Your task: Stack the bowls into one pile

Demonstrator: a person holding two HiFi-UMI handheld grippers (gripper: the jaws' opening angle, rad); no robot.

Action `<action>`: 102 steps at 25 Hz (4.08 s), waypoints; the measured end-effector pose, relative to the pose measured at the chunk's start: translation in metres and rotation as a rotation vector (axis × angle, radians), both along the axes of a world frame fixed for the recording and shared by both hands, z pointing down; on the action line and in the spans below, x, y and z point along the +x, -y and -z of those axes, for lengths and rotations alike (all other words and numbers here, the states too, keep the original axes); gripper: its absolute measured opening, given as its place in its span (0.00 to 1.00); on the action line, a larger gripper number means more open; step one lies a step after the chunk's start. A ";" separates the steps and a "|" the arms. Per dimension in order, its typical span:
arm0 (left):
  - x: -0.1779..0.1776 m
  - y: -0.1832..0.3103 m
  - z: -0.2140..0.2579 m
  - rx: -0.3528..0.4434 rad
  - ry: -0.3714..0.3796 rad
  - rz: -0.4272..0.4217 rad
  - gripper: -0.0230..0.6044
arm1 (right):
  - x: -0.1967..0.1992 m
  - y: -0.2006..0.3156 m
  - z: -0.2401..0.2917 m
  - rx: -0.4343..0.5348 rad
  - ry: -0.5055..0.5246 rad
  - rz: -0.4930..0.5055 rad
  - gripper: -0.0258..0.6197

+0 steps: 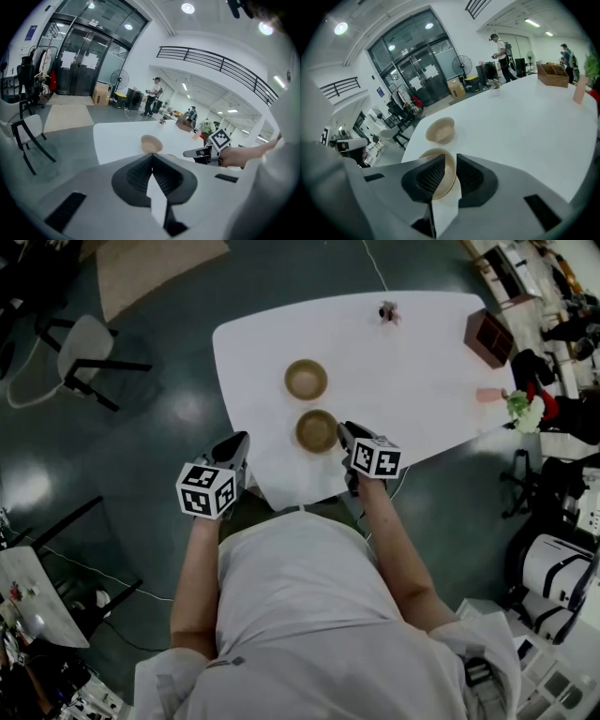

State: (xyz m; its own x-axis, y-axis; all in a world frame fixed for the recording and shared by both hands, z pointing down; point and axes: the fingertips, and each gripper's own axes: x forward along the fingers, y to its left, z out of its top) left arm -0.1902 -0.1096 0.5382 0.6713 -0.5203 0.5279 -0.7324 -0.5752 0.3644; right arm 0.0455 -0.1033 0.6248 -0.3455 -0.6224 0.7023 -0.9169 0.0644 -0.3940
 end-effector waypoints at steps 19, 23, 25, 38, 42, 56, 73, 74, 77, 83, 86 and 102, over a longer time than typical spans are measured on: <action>0.058 0.076 -0.018 -0.044 0.031 -0.190 0.10 | 0.018 -0.028 0.039 0.086 -0.076 -0.192 0.17; 0.073 0.092 -0.030 -0.068 0.050 -0.229 0.15 | 0.022 -0.041 0.043 0.075 -0.096 -0.261 0.17; 0.079 0.100 -0.038 -0.080 0.067 -0.248 0.17 | 0.024 -0.050 0.045 0.068 -0.116 -0.298 0.17; 0.106 0.141 -0.100 -0.157 0.147 -0.303 0.23 | 0.023 -0.133 0.035 -0.018 -0.170 -0.580 0.17; 0.119 0.142 -0.115 -0.173 0.170 -0.348 0.23 | 0.021 -0.157 0.030 -0.043 -0.155 -0.665 0.17; 0.122 0.137 -0.123 -0.203 0.234 -0.322 0.12 | 0.034 -0.217 0.032 -0.063 -0.136 -0.764 0.16; 0.111 0.127 -0.091 -0.168 0.178 -0.186 0.07 | 0.053 -0.234 0.037 -0.021 -0.123 -0.685 0.16; 0.110 0.127 -0.088 -0.160 0.175 -0.180 0.07 | 0.054 -0.234 0.037 -0.016 -0.121 -0.678 0.16; 0.109 0.124 -0.077 -0.147 0.165 -0.171 0.07 | 0.058 -0.231 0.038 -0.003 -0.114 -0.658 0.16; 0.108 0.102 -0.058 -0.136 0.147 -0.159 0.07 | 0.064 -0.233 0.042 0.025 -0.104 -0.613 0.16; 0.111 0.092 -0.052 -0.133 0.138 -0.155 0.07 | 0.070 -0.233 0.042 0.038 -0.097 -0.596 0.15; 0.139 0.029 -0.048 -0.142 0.147 -0.175 0.07 | 0.091 -0.248 0.044 0.073 -0.057 -0.523 0.15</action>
